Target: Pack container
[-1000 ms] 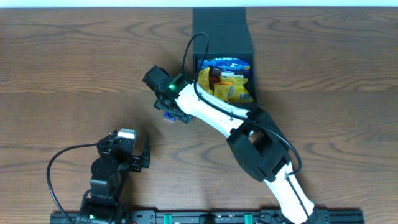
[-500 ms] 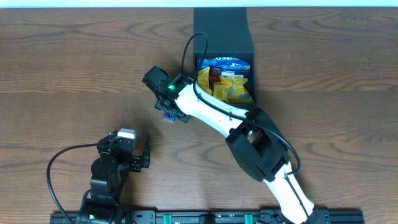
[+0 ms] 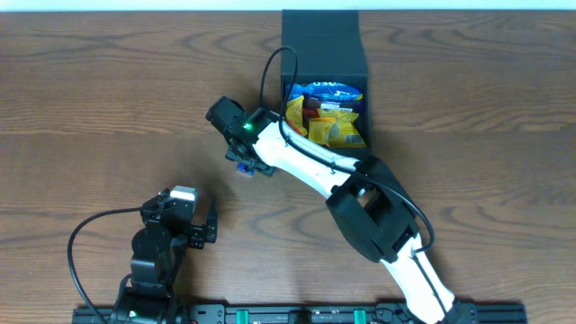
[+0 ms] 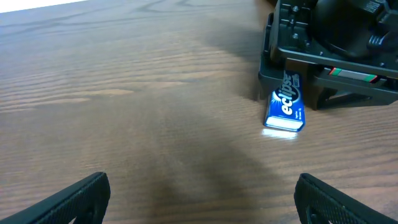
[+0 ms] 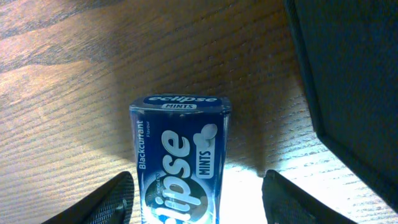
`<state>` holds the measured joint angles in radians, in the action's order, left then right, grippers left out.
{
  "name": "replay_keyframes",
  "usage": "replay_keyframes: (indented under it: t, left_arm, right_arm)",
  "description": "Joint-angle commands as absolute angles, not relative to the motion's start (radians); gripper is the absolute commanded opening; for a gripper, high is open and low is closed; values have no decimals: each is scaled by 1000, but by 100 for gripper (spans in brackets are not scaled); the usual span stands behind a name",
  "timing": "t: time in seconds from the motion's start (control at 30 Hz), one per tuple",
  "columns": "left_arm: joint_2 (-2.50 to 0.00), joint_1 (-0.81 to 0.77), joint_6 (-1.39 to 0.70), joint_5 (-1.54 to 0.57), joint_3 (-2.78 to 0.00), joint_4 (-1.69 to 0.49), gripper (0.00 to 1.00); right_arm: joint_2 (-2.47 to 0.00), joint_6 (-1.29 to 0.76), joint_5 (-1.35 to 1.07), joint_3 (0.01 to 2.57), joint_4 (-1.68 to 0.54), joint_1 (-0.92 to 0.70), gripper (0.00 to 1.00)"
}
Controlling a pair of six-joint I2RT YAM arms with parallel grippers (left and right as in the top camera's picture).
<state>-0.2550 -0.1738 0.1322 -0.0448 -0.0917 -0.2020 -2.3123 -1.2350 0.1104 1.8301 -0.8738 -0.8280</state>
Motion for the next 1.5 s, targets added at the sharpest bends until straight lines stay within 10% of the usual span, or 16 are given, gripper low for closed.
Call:
replay_keyframes:
  t: [0.0,0.93,1.47]
  left_arm:
    - [-247,-170,142,-33,-62,-210,96]
    - [-247,-170,142,-33,-62,-210,95]
    - [-247,-170,142,-33,-62,-210,95]
  right_arm:
    - [-2342,-1195,146,1836,-876,-826,66]
    - [-2376,-1166,130,1836,-852,-831,66]
    - [-2376,-1161,130,1836,-854,-832,48]
